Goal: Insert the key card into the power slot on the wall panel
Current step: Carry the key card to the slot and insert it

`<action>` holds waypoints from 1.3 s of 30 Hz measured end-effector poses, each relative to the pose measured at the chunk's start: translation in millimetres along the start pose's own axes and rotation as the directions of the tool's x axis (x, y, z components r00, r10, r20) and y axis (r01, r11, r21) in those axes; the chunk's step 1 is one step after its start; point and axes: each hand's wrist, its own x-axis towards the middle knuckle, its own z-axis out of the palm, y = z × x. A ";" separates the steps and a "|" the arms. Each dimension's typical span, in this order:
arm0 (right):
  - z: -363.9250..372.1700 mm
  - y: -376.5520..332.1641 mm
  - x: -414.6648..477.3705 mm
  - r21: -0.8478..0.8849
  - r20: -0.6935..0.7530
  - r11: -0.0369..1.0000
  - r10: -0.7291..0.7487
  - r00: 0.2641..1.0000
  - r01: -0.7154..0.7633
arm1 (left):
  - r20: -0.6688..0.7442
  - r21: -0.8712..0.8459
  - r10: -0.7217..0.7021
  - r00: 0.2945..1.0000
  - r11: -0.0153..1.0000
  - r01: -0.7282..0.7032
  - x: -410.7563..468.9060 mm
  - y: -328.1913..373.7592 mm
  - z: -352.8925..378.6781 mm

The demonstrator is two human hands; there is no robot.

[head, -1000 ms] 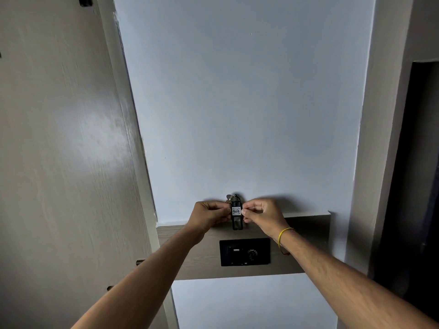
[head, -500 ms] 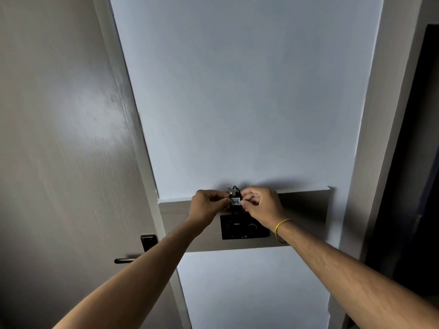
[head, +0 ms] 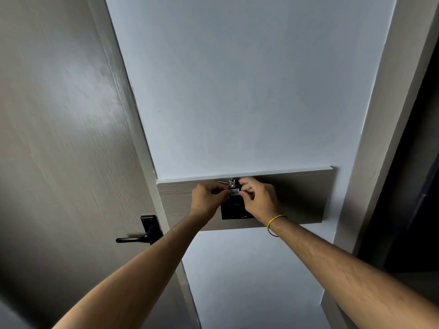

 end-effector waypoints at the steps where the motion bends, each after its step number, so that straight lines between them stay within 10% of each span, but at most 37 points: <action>1: 0.3 -1.0 -2.3 -0.025 0.001 0.999 -0.024 1.000 0.024 | -0.003 0.011 0.002 1.000 1.000 -0.002 -0.5 -0.4 0.2; 39: 17.5 -0.1 -27.8 -0.229 0.026 0.965 -0.123 0.992 0.125 | 0.026 0.333 0.191 0.981 0.924 -0.188 -22.5 -8.5 13.3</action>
